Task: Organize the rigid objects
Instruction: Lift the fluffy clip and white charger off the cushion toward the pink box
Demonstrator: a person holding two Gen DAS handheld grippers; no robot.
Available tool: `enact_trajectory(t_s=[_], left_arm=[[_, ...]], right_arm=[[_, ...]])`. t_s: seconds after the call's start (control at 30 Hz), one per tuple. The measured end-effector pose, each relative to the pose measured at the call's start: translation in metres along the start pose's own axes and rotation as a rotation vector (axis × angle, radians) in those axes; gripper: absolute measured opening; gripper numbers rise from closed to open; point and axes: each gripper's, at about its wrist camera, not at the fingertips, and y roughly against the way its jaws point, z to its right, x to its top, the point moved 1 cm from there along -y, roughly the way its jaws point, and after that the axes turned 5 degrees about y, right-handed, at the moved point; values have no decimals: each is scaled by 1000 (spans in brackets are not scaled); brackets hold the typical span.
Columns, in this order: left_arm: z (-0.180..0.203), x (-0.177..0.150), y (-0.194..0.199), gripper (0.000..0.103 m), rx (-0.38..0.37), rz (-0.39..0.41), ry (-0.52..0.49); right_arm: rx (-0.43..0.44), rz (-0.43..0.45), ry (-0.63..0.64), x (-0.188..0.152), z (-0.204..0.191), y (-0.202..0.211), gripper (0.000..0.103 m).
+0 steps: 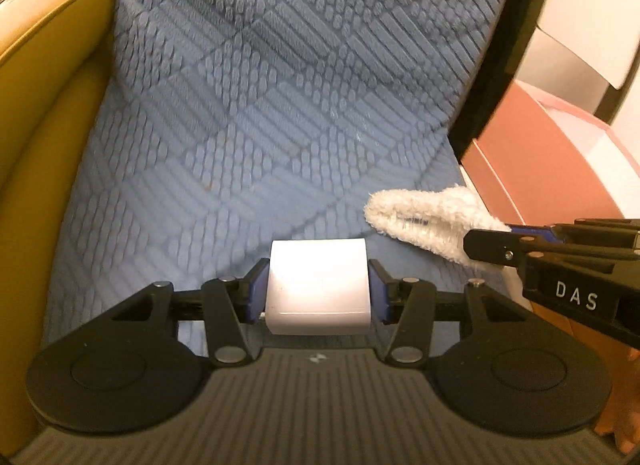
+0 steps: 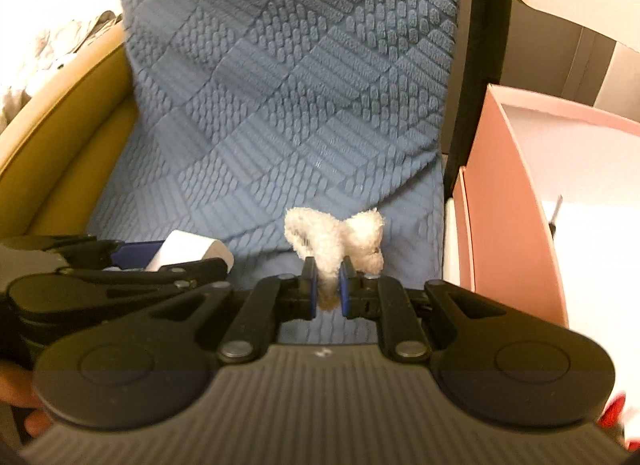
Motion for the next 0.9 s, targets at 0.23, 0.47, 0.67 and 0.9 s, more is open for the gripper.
enact_trajectory(t_s=[0.23,0.47,0.67,0.9], left_arm=[[-4,-28,19,56,-28,-29,42],[-4,-49,39,56,-41,-23,79],[-6,-51,31,56,-32,-32,83],[-10,-49,27,56,-37,-28,97]], right_arm=[[-5,-26,0,-25,-8,23,14],[11,-100,-12,-62,-19,36,14],[25,-159,2,-80,-26,22,17],[23,-138,4,-78,-22,22,47]])
